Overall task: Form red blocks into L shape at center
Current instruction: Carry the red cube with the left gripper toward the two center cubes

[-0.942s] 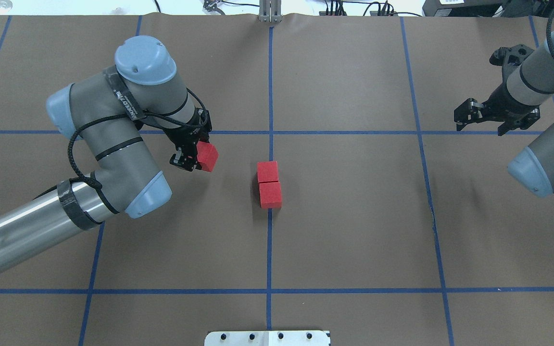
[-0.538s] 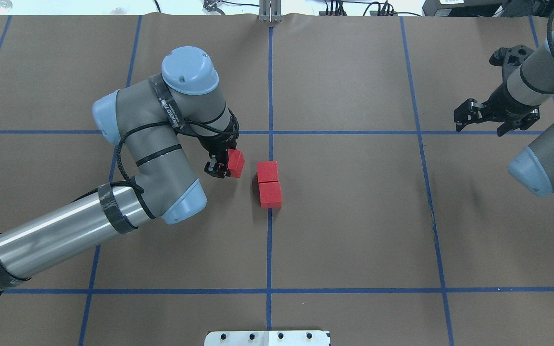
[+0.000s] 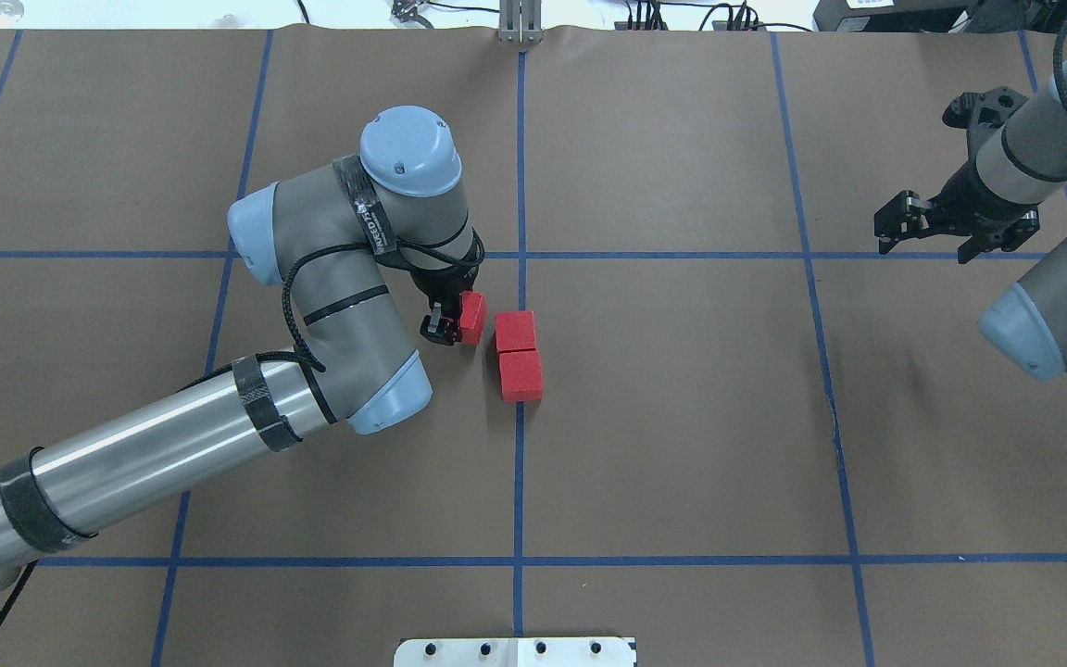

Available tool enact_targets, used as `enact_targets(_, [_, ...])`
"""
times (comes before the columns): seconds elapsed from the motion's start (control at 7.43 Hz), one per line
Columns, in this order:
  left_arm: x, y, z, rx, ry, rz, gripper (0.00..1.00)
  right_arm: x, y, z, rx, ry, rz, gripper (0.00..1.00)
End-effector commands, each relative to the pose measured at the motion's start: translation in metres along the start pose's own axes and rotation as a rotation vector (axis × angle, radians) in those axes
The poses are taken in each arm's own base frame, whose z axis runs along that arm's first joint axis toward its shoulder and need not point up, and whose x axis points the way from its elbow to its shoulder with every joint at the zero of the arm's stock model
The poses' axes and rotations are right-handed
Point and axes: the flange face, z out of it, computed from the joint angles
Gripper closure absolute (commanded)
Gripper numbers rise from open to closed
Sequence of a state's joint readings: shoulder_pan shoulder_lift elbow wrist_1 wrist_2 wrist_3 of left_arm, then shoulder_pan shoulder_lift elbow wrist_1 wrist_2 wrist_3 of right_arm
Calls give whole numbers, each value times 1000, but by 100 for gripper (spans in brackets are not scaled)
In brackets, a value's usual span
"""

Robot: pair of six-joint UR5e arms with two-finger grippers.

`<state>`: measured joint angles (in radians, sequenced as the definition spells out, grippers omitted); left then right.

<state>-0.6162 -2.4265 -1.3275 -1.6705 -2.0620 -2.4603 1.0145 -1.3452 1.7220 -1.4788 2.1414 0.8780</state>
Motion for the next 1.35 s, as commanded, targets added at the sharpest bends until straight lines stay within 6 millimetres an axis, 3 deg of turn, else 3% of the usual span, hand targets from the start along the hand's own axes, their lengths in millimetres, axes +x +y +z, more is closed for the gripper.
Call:
enact_targets(0.0, [0,-1,2,4,0,-55,100,0,0,1,-1,1,0,0])
enact_targets(0.27, [-2,-1,-1,-2,5,-98,100,0,0,0,0,0,-1,0])
enact_targets(0.4, [-9,11,-26,-44,31,-73,100,-1,0,0,0,0,0,0])
enact_targets(0.54, [-25,-13,-16,-24,40,-135,100,0,0,2,-2,3,1,0])
enact_targets(0.94, [-26,-22,-19,-12,66,-192,100,-1,0,1,-1,2,2,0])
enact_targets(1.21, [-31,-18,-10,-1,61,-186,100,-1,0,1,-2,1,3,0])
